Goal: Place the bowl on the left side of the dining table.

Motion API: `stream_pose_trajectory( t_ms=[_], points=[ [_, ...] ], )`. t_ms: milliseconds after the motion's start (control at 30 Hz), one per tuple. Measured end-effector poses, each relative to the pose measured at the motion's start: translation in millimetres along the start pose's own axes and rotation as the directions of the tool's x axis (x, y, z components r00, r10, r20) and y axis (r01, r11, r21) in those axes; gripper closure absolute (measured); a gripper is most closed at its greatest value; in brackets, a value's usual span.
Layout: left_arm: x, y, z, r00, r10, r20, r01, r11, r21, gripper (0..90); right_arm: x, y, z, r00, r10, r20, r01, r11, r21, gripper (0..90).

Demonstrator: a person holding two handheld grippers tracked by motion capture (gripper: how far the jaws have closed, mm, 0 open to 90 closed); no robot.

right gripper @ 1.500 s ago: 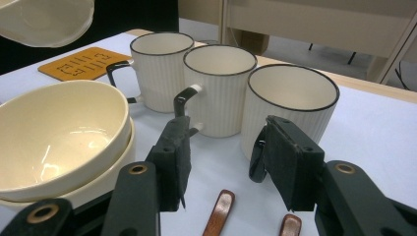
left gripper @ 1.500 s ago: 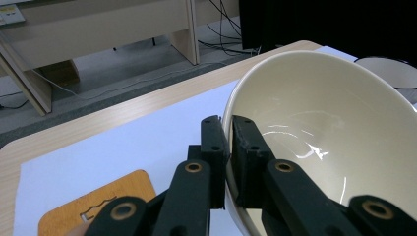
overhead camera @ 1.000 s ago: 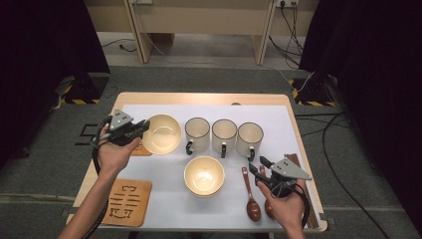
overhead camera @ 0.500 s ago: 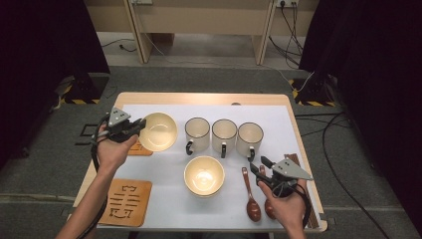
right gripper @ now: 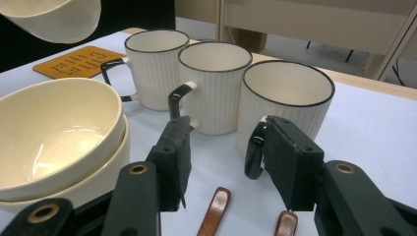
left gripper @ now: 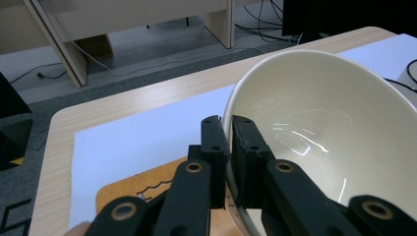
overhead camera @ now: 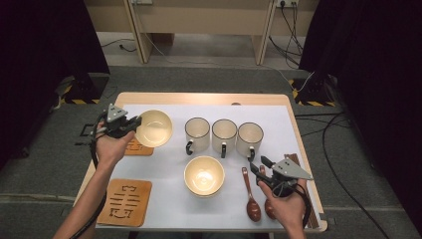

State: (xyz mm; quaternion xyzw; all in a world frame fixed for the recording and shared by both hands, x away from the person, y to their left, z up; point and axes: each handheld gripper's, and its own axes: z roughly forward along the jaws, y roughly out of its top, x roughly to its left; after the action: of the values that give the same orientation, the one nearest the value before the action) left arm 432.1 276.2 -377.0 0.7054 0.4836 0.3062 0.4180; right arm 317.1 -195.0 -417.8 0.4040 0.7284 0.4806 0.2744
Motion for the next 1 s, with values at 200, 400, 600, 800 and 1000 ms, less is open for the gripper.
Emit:
stream_pose_trajectory(
  t_ms=[200, 400, 600, 800, 1000],
  points=[
    [9.5, -2.8, 8.7, 0.9997, -0.017, -0.015, 0.017, 0.9996, 0.023, 83.6, -0.2, 0.1, -0.4, 1.0, 0.0, 0.004, 0.0, 1.0, -0.002, 53.5],
    [19.2, -5.8, 16.7, 0.9988, -0.026, -0.042, 0.028, 0.9988, 0.041, 83.6, -1.0, -0.4, -0.7, 1.0, 0.005, 0.005, -0.005, 1.0, -0.001, 53.5],
    [28.7, -8.8, 23.1, 0.9971, -0.046, -0.061, 0.05, 0.9971, 0.057, 83.6, -1.3, -1.2, -0.2, 1.0, 0.009, 0.004, -0.009, 1.0, 0.0, 53.6],
    [38.3, -13.6, 29.9, 0.9951, -0.059, -0.08, 0.065, 0.9948, 0.078, 83.6, -2.1, -1.5, -0.6, 0.9999, 0.008, 0.006, -0.008, 1.0, 0.002, 53.6],
    [48.5, -22.1, 37.1, 0.9918, -0.083, -0.098, 0.093, 0.9907, 0.1, 83.6, -2.6, -2.2, 0.1, 0.9999, 0.002, 0.01, -0.002, 1.0, 0.005, 53.6]
  ],
)
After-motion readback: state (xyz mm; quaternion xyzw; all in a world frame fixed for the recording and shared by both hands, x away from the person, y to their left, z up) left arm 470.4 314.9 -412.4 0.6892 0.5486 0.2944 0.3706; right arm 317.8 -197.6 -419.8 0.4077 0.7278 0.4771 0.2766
